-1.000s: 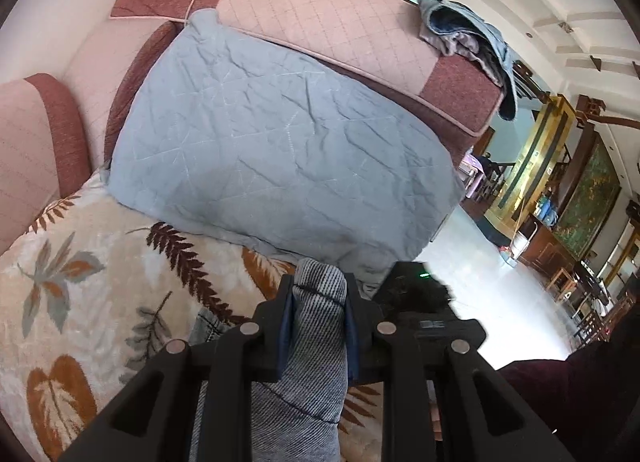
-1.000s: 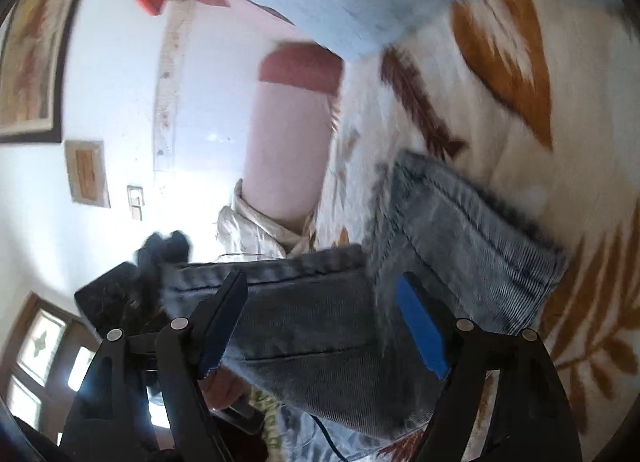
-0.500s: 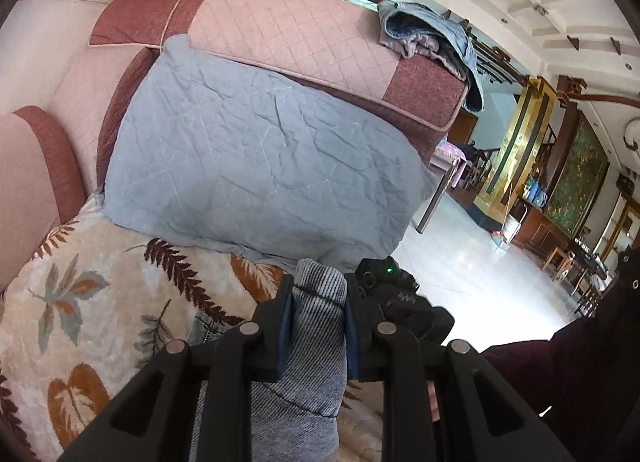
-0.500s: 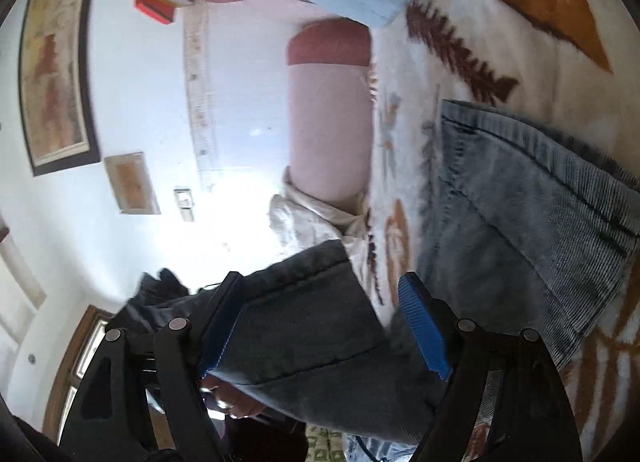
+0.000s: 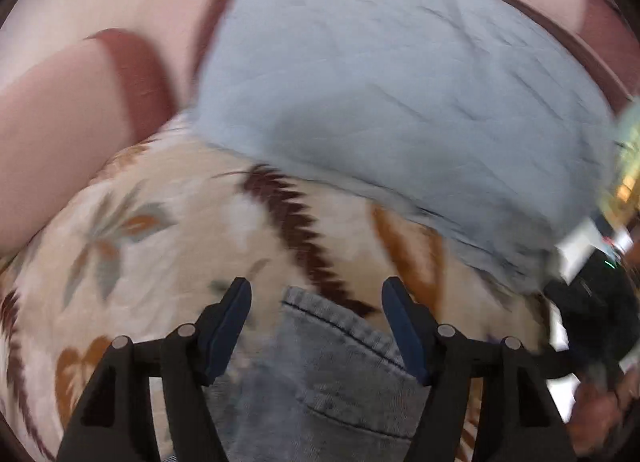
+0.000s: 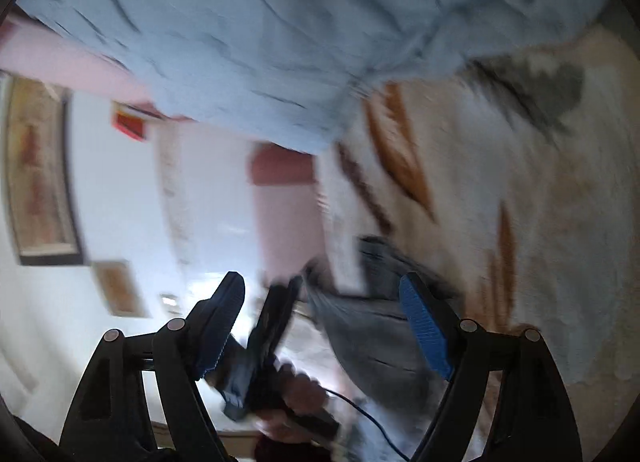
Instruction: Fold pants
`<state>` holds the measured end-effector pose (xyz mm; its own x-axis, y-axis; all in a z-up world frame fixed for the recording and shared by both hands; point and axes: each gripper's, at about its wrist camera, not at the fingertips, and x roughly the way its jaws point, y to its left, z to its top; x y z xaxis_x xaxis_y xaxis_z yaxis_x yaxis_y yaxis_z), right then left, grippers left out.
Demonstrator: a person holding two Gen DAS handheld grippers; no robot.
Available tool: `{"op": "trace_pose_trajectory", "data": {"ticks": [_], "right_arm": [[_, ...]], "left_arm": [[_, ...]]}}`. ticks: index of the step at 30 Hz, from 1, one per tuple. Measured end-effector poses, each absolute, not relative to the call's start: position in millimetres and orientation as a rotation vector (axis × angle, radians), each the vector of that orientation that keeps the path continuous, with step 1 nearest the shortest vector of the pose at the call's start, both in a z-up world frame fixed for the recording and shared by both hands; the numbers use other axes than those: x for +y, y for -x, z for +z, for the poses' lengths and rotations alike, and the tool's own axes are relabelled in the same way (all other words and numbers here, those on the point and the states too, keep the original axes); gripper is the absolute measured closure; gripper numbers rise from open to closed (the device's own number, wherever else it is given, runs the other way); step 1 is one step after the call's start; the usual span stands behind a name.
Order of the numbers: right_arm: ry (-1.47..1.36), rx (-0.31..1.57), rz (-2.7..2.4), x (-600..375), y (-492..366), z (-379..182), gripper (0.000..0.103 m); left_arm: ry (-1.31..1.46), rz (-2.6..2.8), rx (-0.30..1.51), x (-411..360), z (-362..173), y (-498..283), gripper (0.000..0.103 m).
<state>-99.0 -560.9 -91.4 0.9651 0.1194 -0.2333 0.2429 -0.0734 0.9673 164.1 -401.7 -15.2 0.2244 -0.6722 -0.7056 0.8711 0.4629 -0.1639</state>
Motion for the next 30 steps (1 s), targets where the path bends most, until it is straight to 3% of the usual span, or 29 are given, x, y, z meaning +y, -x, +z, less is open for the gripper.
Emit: {"op": "trace_pose_trajectory", "data": {"ticks": [4, 11, 17, 20, 22, 25, 30], "right_arm": [[-1.557, 0.422, -0.074, -550.2, 79.6, -86.2, 0.022], [-1.516, 0.552, -0.069, -534.9, 58.9, -92.9, 0.024], [-1.490, 0.634, -0.111, -525.4, 41.4, -101.8, 0.032], [-1.463, 0.679, -0.126, -518.6, 28.6, -106.2, 0.049], [-1.449, 0.713, -0.176, -518.0, 29.1, -111.0, 0.081], [-1.489, 0.688, -0.206, -521.9, 43.1, -114.3, 0.089], [-1.336, 0.657, -0.253, -521.1, 81.8, -84.3, 0.090]], "left_arm": [[-0.282, -1.004, 0.753, -378.7, -7.8, -163.1, 0.032], [-0.341, -0.932, 0.831, -362.5, -13.2, -164.8, 0.032], [-0.341, -0.931, 0.844, -348.4, -15.9, -153.9, 0.032], [-0.349, -0.919, 0.852, -342.8, -15.6, -151.1, 0.032], [-0.346, -0.914, 0.863, -337.8, -14.9, -151.0, 0.032], [-0.356, -0.906, 0.860, -331.7, -12.9, -150.0, 0.032], [-0.342, -0.914, 0.874, -338.4, -14.1, -152.7, 0.032]]}}
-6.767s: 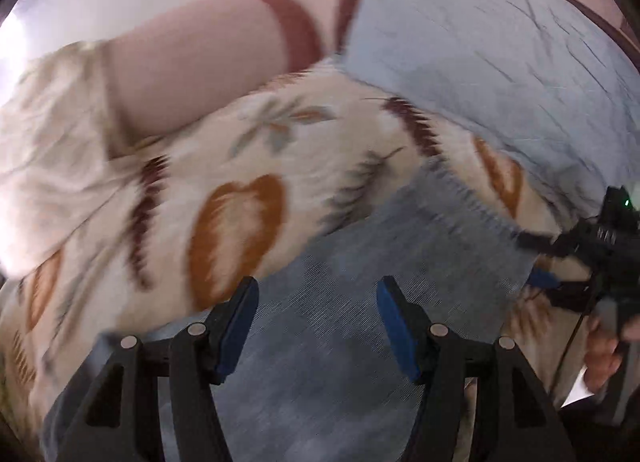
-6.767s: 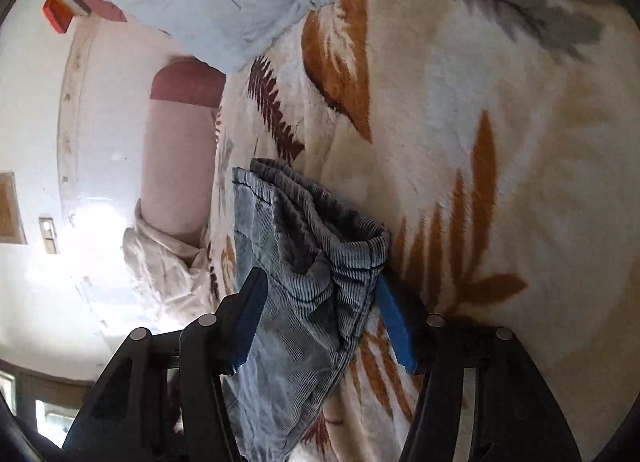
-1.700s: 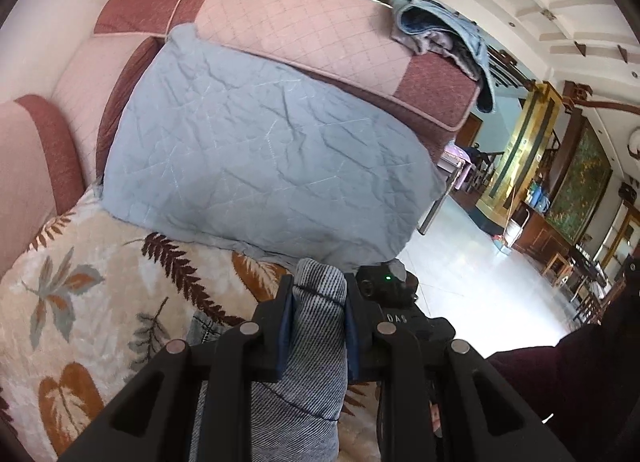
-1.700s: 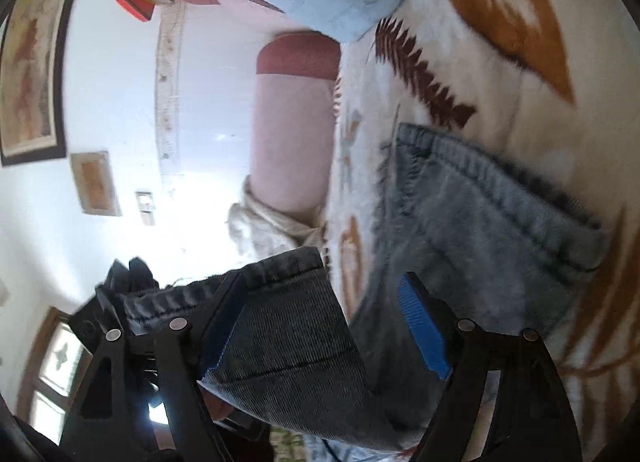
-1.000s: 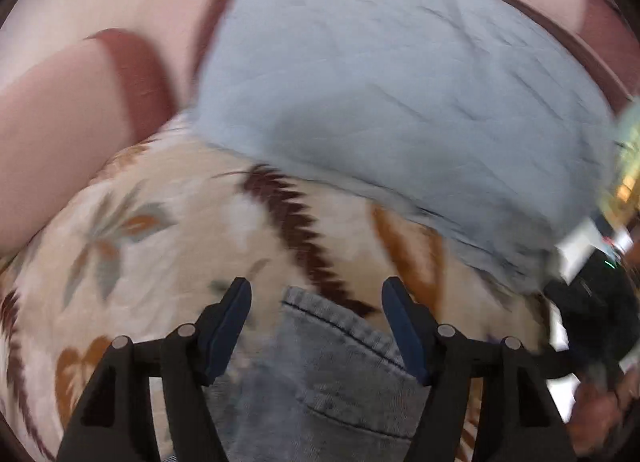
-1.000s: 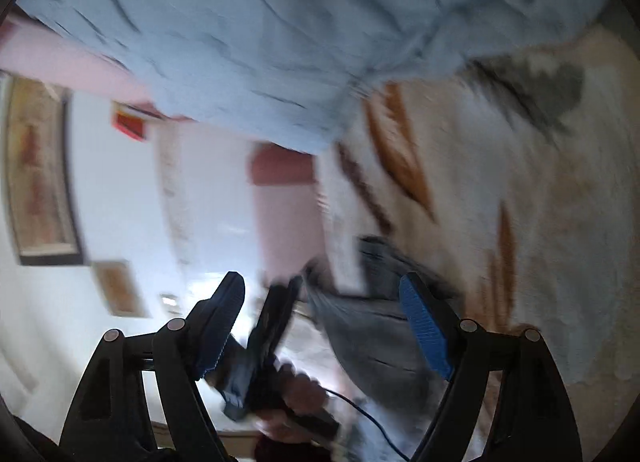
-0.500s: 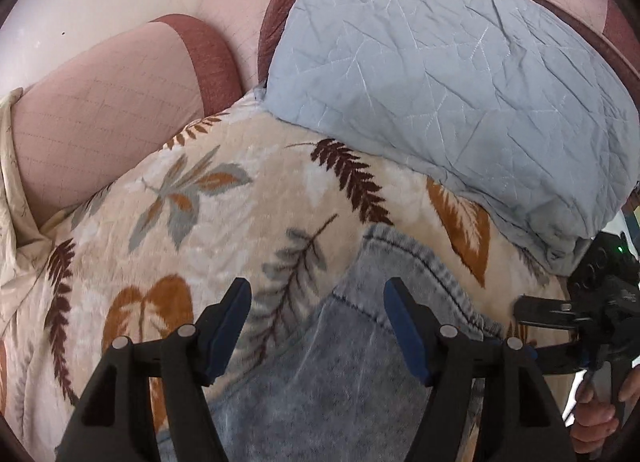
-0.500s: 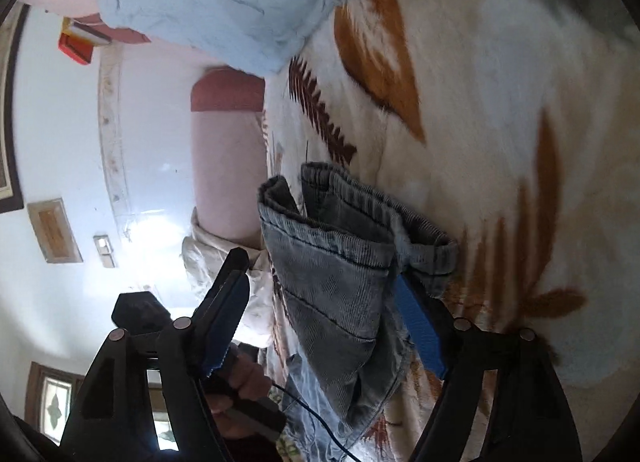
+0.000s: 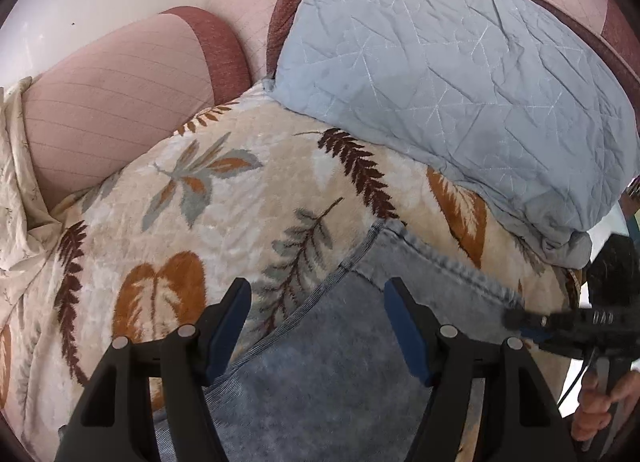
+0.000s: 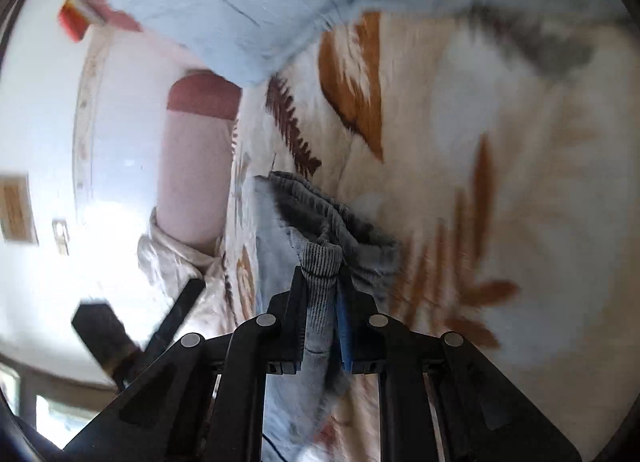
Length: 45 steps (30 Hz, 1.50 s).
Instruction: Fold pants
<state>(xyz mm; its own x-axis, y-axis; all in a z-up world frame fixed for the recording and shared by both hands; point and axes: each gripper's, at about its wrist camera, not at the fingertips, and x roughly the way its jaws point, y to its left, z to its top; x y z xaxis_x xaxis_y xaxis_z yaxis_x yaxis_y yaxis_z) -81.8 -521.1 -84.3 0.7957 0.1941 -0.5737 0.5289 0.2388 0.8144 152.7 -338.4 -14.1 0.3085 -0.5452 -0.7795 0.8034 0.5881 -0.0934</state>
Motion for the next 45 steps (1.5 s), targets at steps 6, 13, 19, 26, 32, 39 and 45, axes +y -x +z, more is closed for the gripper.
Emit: {"op": "trace_pose_trajectory", "data": {"ticks": [6, 13, 19, 26, 32, 39, 45], "right_arm": [[-1.446, 0.731, -0.231, -531.6, 94.4, -102.1, 0.057], [-1.410, 0.730, -0.214, -529.4, 90.9, -97.8, 0.048], [-1.390, 0.723, -0.145, -522.7, 72.0, -98.9, 0.054], [-1.428, 0.721, -0.118, -527.4, 72.9, -105.8, 0.063], [-1.445, 0.706, -0.081, -527.4, 64.1, -110.3, 0.064], [-1.458, 0.697, -0.079, -530.6, 58.3, -114.0, 0.064], [-1.430, 0.715, -0.075, -530.6, 49.9, -115.8, 0.085]], "left_arm": [[-0.347, -0.957, 0.935, -370.5, -30.5, -149.5, 0.032], [-0.472, -1.024, 0.950, -410.9, -51.2, -141.3, 0.032], [-0.520, -1.077, 0.994, -430.2, -64.8, -147.6, 0.033], [-0.519, -1.160, 1.069, -445.1, -78.1, -159.1, 0.040], [-0.419, -1.147, 1.141, -443.3, -86.3, -183.1, 0.041], [-0.407, -1.135, 1.122, -443.7, -86.5, -181.8, 0.048], [-0.370, -1.127, 1.085, -436.4, -83.7, -176.1, 0.071]]}}
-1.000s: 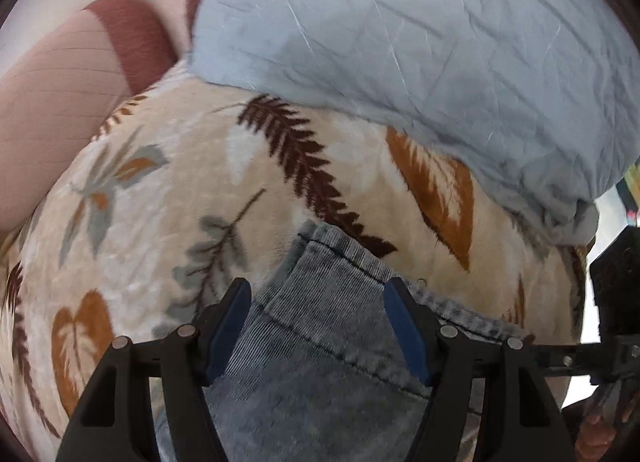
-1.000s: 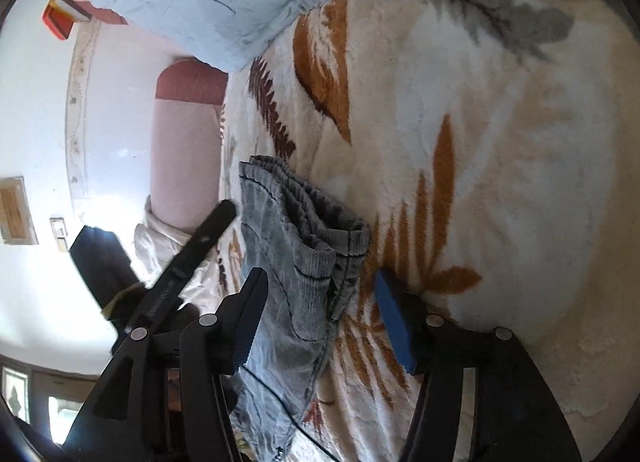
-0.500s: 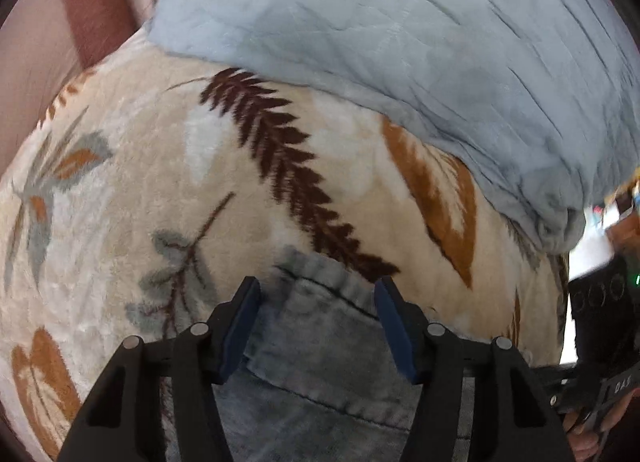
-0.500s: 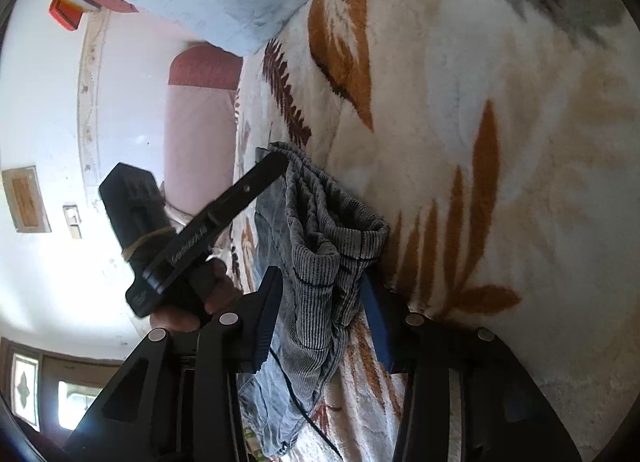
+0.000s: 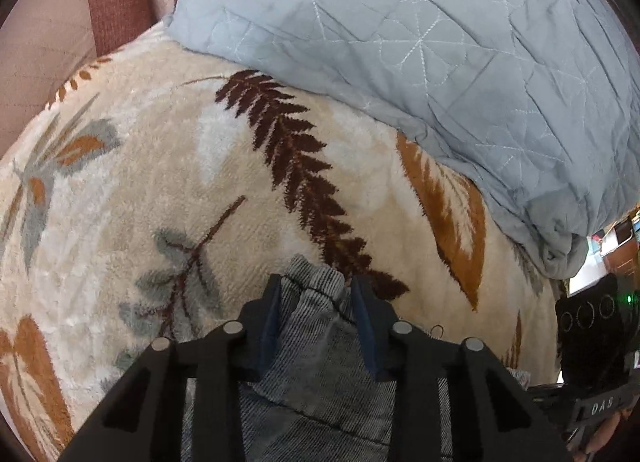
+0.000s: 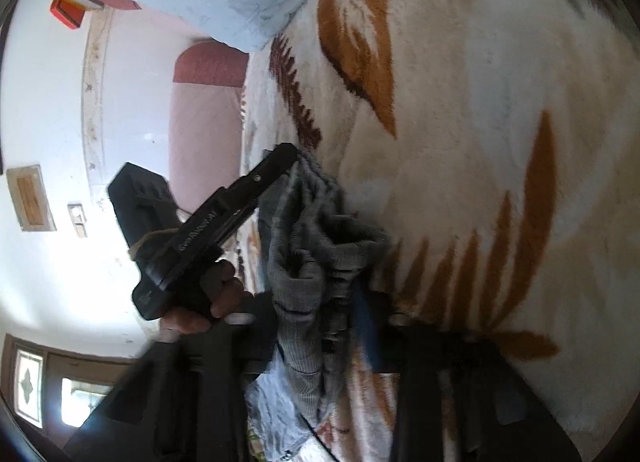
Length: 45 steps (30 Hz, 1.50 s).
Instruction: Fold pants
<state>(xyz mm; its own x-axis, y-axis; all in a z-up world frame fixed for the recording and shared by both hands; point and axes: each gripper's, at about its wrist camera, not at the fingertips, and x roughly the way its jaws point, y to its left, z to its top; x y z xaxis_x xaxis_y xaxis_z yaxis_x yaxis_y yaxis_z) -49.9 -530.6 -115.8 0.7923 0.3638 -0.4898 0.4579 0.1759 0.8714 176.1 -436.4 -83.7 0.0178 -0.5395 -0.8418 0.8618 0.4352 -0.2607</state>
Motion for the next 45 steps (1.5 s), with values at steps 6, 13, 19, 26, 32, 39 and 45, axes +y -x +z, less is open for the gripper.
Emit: {"op": "trace_pose_trajectory", "data": {"ticks": [6, 13, 19, 26, 32, 39, 45], "right_arm": [[-1.391, 0.708, -0.069, -529.0, 49.7, -107.3, 0.088], [-1.275, 0.675, -0.047, -515.7, 45.9, -80.7, 0.088], [-1.132, 0.628, -0.009, -490.1, 39.2, -45.6, 0.088], [-0.877, 0.621, 0.097, -419.0, 22.6, 2.1, 0.088], [-0.729, 0.712, 0.153, -348.7, -4.8, 4.5, 0.087], [-0.602, 1.017, 0.214, -270.3, -33.2, -48.3, 0.075], [-0.700, 1.049, 0.370, -272.6, -35.6, -46.9, 0.052]], "left_arm": [[-0.307, -1.118, 1.074, -424.6, -76.4, -171.2, 0.083], [-0.179, -1.152, 1.037, -404.8, -49.4, -178.0, 0.085], [-0.049, -1.160, 0.975, -364.5, -17.4, -186.7, 0.085], [0.085, -1.154, 0.903, -287.2, 6.6, -196.3, 0.085], [0.200, -1.031, 0.905, -208.3, -10.8, -210.2, 0.081], [0.309, -0.855, 0.946, -115.1, -35.2, -218.9, 0.067], [0.255, -0.802, 0.932, -61.1, -39.4, -170.9, 0.057]]}}
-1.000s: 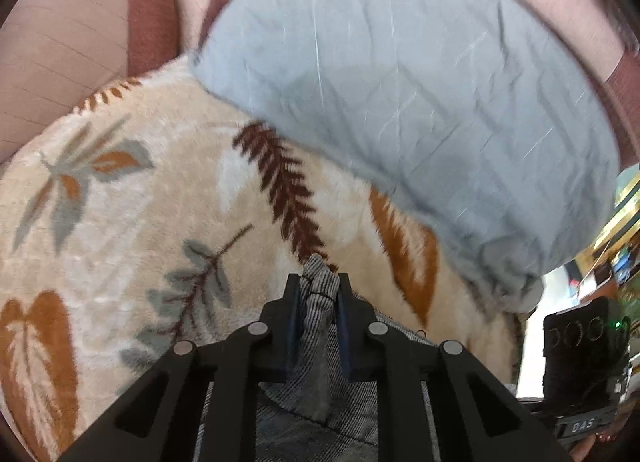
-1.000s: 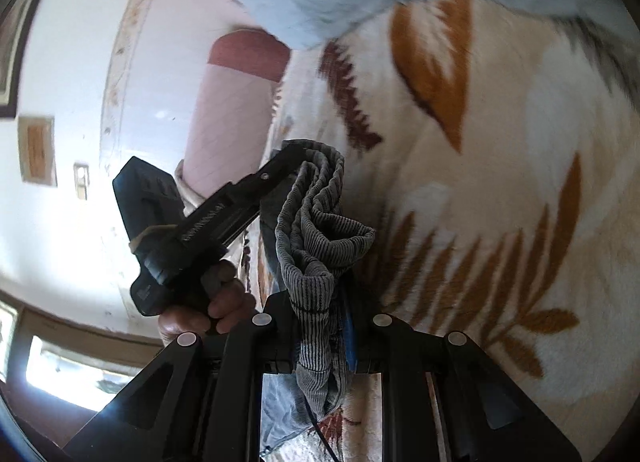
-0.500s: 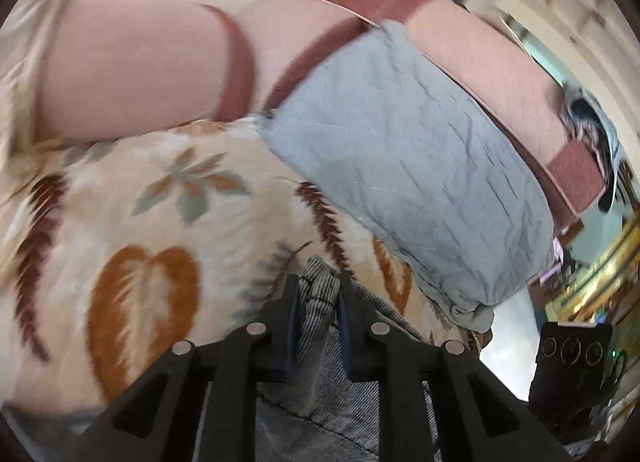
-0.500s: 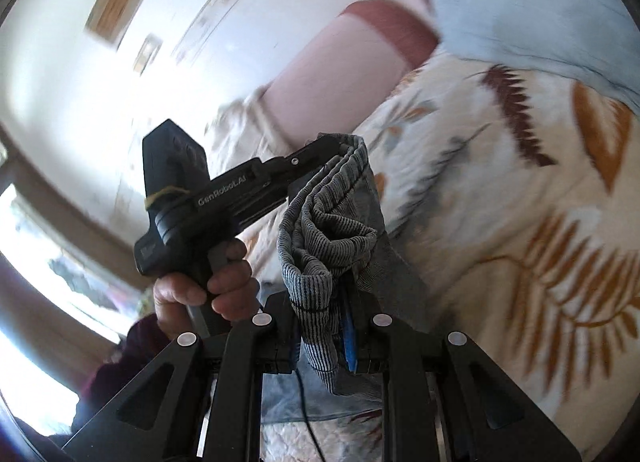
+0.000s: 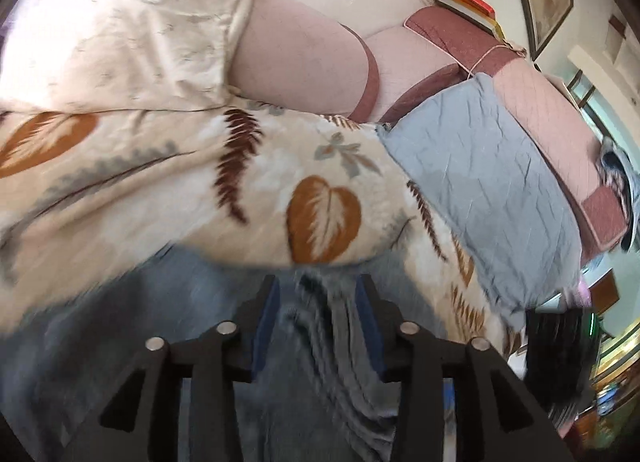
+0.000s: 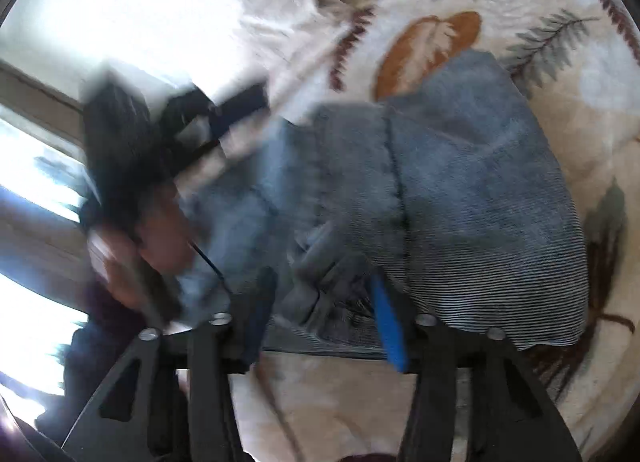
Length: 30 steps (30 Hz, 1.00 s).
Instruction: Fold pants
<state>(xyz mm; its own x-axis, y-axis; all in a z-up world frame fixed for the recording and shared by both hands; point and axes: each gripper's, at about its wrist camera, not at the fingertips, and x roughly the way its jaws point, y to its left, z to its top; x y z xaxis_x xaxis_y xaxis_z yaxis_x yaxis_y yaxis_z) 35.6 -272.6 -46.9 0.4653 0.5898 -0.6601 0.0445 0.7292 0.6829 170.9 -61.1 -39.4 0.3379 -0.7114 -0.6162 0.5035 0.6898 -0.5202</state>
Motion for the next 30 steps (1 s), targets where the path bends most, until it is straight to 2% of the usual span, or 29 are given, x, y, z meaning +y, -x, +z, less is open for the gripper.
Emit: {"op": "trace_pose_trajectory", "data": {"ticks": [3, 7, 12, 20, 23, 27, 30], "right_arm": [[-0.847, 0.916, 0.358, -304.6, -28.9, -36.0, 0.043], [-0.961, 0.875, 0.291, -324.6, -51.3, -41.6, 0.042], [-0.884, 0.894, 0.250, -308.0, -88.7, -42.2, 0.043], [-0.660, 0.937, 0.211, -265.2, -137.3, -43.3, 0.043], [-0.737, 0.955, 0.245, -264.7, -149.7, -56.4, 0.043], [-0.806, 1.104, 0.277, -249.8, -160.9, -93.7, 0.042], [-0.934, 1.106, 0.323, -261.5, -145.2, -86.1, 0.042]], "left_arm": [[0.300, -0.780, 0.918, -35.3, -42.0, -139.2, 0.049], [0.329, -0.760, 0.932, -28.7, -53.0, -94.8, 0.049], [0.078, -0.641, 1.014, -53.2, -66.8, -71.5, 0.049], [0.071, -0.473, 1.045, -13.9, -63.3, -80.7, 0.049], [0.103, -0.462, 1.066, -3.8, -69.6, -85.9, 0.049], [0.099, -0.459, 1.058, 0.4, -67.2, -86.6, 0.049], [0.108, -0.433, 1.038, 7.2, -60.6, -88.8, 0.049]]}}
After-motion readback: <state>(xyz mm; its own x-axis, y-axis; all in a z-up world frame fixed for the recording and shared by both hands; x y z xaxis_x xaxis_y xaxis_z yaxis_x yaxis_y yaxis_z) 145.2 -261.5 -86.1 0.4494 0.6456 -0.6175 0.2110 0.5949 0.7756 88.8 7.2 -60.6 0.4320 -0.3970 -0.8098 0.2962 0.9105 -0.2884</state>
